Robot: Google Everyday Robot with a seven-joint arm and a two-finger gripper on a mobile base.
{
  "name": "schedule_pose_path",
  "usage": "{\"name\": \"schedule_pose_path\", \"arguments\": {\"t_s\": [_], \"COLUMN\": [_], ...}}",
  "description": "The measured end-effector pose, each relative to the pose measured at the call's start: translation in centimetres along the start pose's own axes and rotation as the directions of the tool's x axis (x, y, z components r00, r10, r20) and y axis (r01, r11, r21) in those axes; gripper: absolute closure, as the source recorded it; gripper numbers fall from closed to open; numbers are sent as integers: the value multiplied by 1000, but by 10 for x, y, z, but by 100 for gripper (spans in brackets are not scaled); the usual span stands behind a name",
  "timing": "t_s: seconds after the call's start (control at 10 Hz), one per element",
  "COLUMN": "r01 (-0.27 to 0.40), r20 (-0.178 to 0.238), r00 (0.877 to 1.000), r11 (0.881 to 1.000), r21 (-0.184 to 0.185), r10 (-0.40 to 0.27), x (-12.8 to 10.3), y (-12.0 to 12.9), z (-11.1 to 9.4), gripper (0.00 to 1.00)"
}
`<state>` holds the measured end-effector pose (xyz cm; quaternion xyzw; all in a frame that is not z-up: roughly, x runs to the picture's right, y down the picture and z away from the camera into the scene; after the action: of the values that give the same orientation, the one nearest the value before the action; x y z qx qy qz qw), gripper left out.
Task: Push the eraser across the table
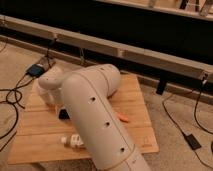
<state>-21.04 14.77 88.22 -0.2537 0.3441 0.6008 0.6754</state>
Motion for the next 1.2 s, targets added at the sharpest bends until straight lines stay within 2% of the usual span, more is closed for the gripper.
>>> {"name": "schedule_pose_path", "arguments": {"t_s": [0.6,1.2], "r01": [-87,-175], "r20": [-7,-14], "r00": [996,985], "r11": [996,984], "r21": [-28,-37], "r10": [87,174], "x": [9,26], "y": [-37,-80], "z": [2,5], "gripper": [20,20]}}
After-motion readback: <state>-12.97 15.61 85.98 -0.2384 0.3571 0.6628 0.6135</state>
